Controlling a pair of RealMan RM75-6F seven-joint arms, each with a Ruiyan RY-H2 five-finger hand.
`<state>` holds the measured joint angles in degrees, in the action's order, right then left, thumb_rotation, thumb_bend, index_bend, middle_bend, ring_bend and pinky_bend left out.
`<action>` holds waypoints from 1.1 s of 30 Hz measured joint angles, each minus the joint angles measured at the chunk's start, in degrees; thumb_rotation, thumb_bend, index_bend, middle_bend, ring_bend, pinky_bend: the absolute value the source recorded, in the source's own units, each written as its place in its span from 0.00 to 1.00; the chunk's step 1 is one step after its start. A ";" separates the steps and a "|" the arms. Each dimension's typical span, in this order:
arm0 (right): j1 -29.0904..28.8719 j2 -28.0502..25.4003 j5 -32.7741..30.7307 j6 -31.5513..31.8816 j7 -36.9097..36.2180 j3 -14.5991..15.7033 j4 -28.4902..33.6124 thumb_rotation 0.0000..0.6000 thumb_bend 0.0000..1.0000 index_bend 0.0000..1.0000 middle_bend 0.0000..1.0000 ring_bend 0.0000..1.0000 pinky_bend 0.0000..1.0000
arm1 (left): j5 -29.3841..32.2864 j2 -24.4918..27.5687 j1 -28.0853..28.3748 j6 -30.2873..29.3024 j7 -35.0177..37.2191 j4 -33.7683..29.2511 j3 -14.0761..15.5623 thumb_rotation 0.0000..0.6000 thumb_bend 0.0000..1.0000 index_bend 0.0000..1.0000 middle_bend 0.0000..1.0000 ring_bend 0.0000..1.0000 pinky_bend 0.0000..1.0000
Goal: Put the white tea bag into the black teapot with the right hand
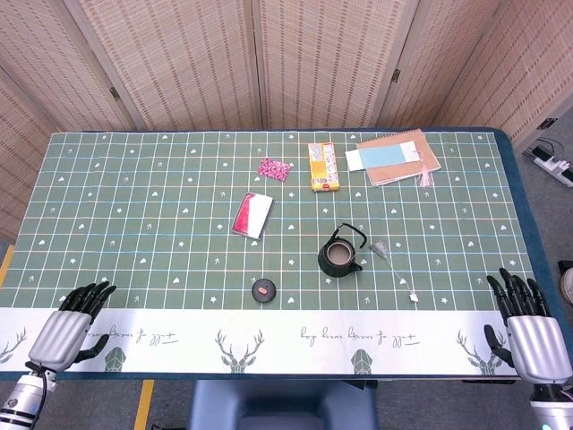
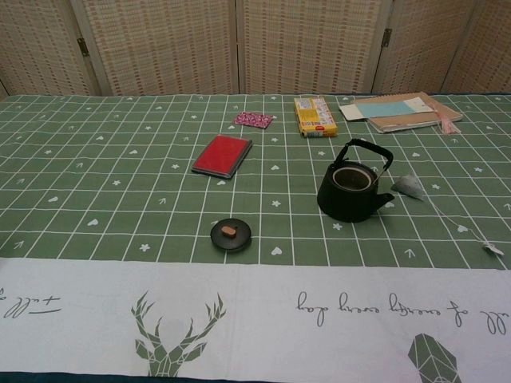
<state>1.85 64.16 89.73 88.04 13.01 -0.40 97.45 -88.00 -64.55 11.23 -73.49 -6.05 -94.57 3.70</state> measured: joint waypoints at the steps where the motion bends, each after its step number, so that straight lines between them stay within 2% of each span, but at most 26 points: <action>1: 0.03 -0.03 0.01 0.07 -0.05 0.01 0.01 1.00 0.44 0.00 0.00 0.00 0.00 | 0.00 -0.05 0.03 0.11 -0.07 0.02 0.03 1.00 0.36 0.00 0.00 0.00 0.07; 9: 0.23 -0.06 0.62 0.61 -0.04 0.27 -0.02 1.00 0.45 0.00 0.00 0.00 0.00 | 0.28 -0.30 -0.02 0.22 -1.04 -0.11 0.05 1.00 0.36 0.00 0.00 0.00 0.07; 15: -1.06 0.77 1.45 -1.91 1.35 0.78 -0.36 1.00 0.44 0.00 0.00 0.00 0.00 | 0.68 0.02 -0.04 0.29 -0.27 -0.20 -0.08 1.00 0.36 0.00 0.00 0.00 0.07; 17: -2.13 1.09 3.03 -2.69 0.97 0.90 -0.88 1.00 0.45 0.04 0.00 0.00 0.00 | 0.26 0.11 -0.17 -0.18 -0.16 -0.36 -0.05 1.00 0.36 0.00 0.00 0.00 0.07; 22: -5.48 2.05 6.02 -4.59 2.09 0.26 -1.64 1.00 0.44 0.24 0.00 0.00 0.00 | -0.37 0.29 -0.44 -0.64 0.13 -0.80 0.24 1.00 0.36 0.00 0.00 0.00 0.07; 24: -6.56 2.30 5.90 -5.92 3.02 -0.20 -1.69 1.00 0.44 0.29 0.00 0.00 0.00 | -0.03 0.27 -0.41 -0.37 -0.03 -0.85 0.20 1.00 0.36 0.00 0.00 0.00 0.07; 27: -7.98 3.38 4.41 -8.09 3.70 -1.15 -3.00 1.00 0.44 0.32 0.00 0.00 0.00 | 0.36 0.36 -0.38 -0.12 -0.24 -1.10 0.11 1.00 0.36 0.00 0.00 0.00 0.07; 33: -9.58 7.98 0.90 -11.34 0.81 -2.04 -10.56 1.00 0.44 0.33 0.00 0.00 0.00 | 0.12 0.66 -0.55 -0.55 0.31 -1.40 0.10 1.00 0.36 0.00 0.00 0.00 0.07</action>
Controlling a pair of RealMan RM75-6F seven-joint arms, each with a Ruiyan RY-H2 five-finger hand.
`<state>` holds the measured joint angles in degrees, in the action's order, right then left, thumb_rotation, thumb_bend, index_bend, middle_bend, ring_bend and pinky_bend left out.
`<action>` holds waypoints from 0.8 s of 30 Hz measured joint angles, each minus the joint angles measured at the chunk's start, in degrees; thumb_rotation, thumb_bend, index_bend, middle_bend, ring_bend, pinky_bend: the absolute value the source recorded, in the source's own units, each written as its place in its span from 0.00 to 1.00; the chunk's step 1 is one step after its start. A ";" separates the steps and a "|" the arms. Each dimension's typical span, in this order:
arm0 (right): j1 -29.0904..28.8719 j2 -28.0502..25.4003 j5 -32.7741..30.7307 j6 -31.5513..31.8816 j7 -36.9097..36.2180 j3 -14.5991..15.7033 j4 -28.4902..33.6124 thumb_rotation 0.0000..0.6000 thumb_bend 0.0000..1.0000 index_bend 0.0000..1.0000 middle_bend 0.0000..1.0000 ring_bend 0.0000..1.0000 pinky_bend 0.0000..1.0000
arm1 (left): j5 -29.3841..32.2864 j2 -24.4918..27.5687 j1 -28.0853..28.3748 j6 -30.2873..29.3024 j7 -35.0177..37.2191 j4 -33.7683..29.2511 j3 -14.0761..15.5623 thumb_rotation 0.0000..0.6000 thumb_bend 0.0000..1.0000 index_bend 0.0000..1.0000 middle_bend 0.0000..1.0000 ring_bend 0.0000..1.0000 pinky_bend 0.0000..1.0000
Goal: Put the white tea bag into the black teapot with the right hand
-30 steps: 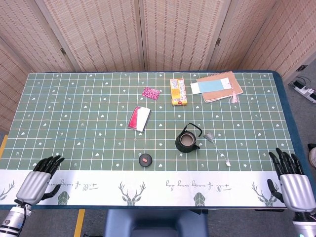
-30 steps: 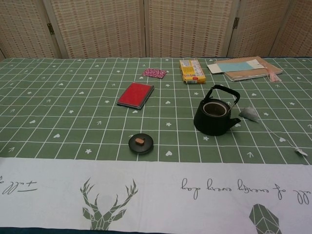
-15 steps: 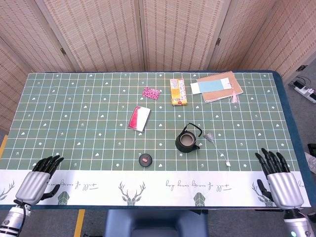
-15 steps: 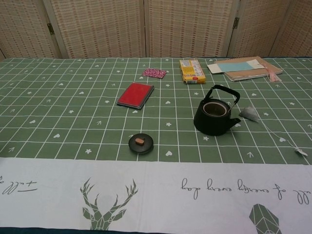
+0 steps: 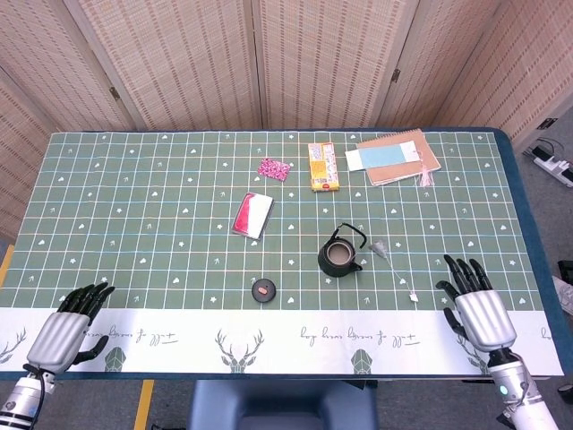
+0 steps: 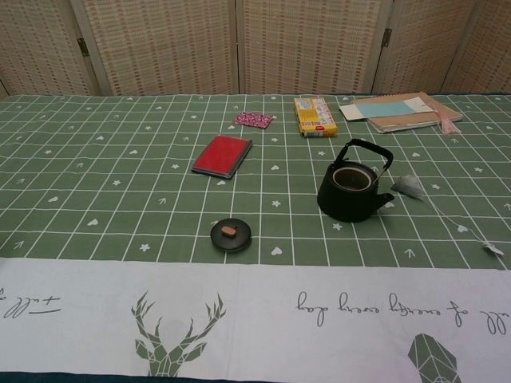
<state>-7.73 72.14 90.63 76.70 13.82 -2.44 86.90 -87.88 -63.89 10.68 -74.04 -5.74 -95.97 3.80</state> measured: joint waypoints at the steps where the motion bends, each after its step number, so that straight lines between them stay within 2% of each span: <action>1: -0.21 1.65 -0.53 -0.33 -1.03 -0.08 -2.44 1.00 0.44 0.33 0.00 0.00 0.00 | -0.14 0.01 -0.02 -0.04 0.01 -0.03 0.06 1.00 0.36 0.00 0.00 0.00 0.07; 12: -0.82 15.42 -1.20 0.73 -7.73 0.47 -19.29 1.00 0.44 0.35 0.00 0.00 0.00 | -0.69 0.57 0.04 0.02 1.36 -0.15 0.19 1.00 0.36 0.00 0.00 0.00 0.07; 16: -1.24 18.25 -1.85 -0.01 -9.91 0.64 -22.40 1.00 0.44 0.35 0.00 0.00 0.00 | -1.29 0.89 0.08 -0.16 2.55 0.06 0.32 1.00 0.36 0.00 0.00 0.00 0.07; 24: -2.30 19.56 -3.20 -2.83 -11.62 0.99 -23.52 1.00 0.44 0.35 0.00 0.00 0.00 | -1.00 0.86 0.15 0.02 2.73 0.28 0.17 1.00 0.36 0.00 0.00 0.00 0.07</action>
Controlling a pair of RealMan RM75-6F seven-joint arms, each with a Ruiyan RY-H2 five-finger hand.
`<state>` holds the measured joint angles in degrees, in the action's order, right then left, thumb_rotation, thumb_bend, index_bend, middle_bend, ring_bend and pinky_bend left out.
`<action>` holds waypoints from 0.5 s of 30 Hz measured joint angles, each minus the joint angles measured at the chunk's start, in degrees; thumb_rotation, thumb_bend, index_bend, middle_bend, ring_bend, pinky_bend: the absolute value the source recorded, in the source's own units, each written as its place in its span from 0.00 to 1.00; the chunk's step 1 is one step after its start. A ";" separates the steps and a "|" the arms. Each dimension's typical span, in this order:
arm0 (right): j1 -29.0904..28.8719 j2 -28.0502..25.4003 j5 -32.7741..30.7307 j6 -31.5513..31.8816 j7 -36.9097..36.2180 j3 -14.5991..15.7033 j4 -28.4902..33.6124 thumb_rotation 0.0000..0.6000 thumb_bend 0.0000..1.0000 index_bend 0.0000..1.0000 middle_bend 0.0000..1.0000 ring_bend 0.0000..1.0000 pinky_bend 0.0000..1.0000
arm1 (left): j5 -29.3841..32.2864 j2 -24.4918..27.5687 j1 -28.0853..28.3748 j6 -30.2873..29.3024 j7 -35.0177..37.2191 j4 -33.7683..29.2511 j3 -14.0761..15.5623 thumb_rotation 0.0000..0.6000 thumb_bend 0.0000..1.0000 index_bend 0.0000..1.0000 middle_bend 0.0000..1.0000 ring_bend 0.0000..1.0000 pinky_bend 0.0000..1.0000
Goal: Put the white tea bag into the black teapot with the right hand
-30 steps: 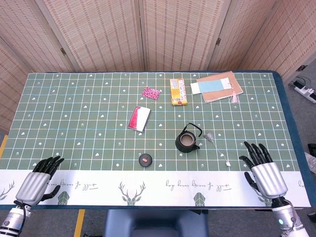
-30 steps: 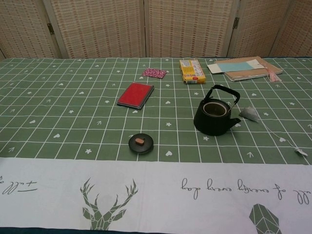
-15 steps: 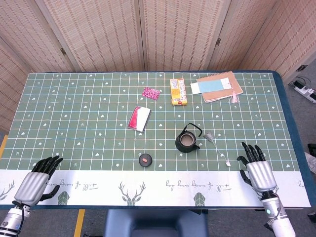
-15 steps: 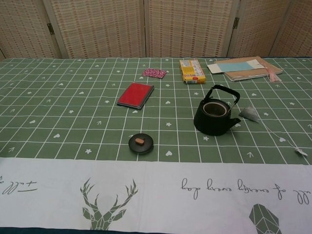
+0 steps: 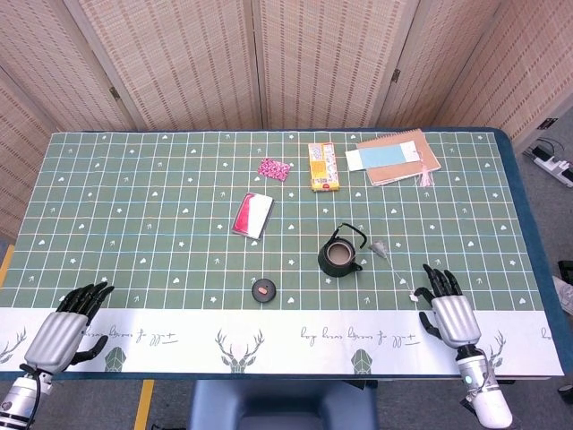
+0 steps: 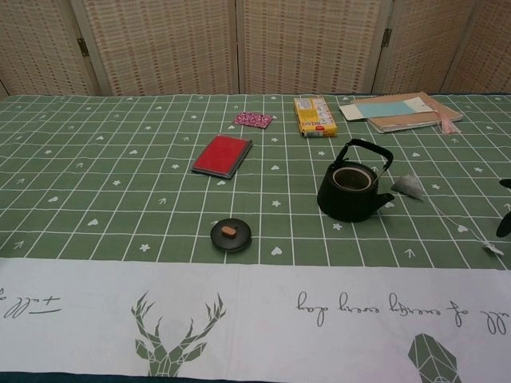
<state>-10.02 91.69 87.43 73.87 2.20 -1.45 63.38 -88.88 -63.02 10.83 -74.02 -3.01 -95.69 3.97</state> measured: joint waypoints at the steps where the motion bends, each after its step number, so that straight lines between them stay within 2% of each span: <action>1: -0.11 0.45 -0.10 -0.06 0.45 0.01 -0.53 1.00 0.45 0.35 0.00 0.00 0.00 | 0.02 -0.01 -0.01 0.01 -0.04 -0.02 0.00 1.00 0.36 0.00 0.00 0.00 0.07; 15: -0.88 5.56 -1.34 1.39 0.69 -1.32 -7.46 1.00 0.45 0.37 0.00 0.00 0.00 | -1.26 0.32 0.07 -0.19 0.98 -0.09 0.31 1.00 0.36 0.00 0.00 0.00 0.07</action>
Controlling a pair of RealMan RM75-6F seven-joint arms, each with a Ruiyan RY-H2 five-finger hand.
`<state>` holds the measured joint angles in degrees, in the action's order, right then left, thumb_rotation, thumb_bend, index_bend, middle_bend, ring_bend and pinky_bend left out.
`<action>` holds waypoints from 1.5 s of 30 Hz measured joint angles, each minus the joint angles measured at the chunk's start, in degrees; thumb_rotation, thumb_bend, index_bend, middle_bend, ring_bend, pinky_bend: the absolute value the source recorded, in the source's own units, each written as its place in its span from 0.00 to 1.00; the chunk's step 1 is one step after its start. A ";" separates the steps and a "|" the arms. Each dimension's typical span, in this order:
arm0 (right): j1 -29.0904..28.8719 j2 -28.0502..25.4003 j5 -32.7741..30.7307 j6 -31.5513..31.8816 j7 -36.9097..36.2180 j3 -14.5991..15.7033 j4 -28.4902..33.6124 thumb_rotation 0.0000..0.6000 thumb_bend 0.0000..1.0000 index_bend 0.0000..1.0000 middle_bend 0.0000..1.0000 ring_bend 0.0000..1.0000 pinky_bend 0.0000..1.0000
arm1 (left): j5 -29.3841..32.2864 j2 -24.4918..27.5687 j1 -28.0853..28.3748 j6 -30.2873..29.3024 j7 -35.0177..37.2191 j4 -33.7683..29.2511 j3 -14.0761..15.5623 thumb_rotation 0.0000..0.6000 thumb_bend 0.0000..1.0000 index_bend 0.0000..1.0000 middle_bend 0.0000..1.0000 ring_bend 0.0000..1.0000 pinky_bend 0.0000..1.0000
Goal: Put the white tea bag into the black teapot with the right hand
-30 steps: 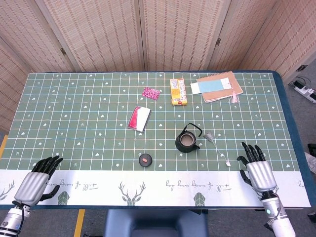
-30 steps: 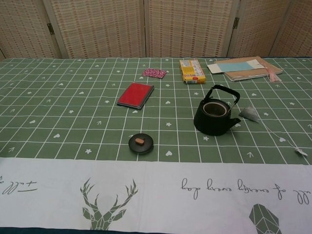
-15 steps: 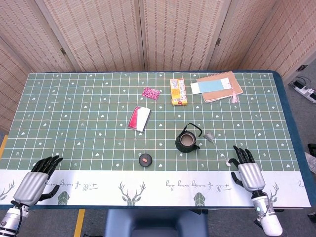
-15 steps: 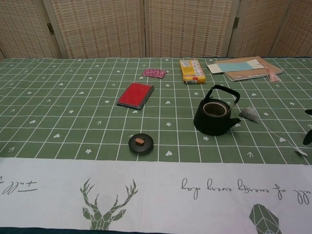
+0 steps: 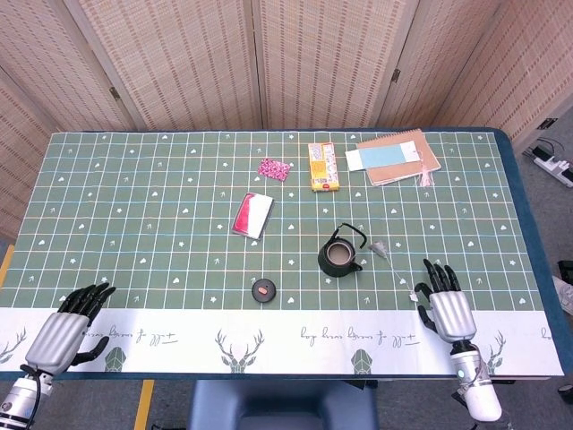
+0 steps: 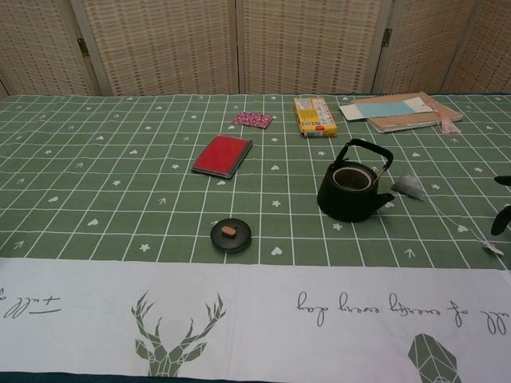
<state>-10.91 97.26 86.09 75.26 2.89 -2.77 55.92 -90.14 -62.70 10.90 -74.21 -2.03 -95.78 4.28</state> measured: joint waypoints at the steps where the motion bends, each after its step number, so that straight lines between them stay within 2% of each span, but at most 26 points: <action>1: -0.07 0.37 -0.12 -0.05 0.01 -0.04 -0.49 1.00 0.44 0.37 0.00 0.00 0.00 | -0.50 0.10 0.02 -0.17 0.64 0.06 0.11 1.00 0.36 0.00 0.00 0.00 0.07; 18: -1.32 3.53 -0.86 -1.26 0.28 -0.08 -4.23 1.00 0.44 0.38 0.00 0.00 0.00 | -1.46 0.40 0.01 -0.79 2.17 0.53 0.35 1.00 0.36 0.00 0.00 0.00 0.07; 45: -2.49 5.82 -1.46 -1.38 -2.09 -0.52 -8.35 1.00 0.44 0.47 0.00 0.00 0.00 | -1.03 -0.03 -0.24 -1.38 1.23 0.92 -0.07 1.00 0.36 0.00 0.00 0.00 0.07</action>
<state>-13.39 103.08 84.63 73.87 0.80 -3.29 47.57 -91.17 -62.73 10.66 -75.60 -0.80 -94.86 4.21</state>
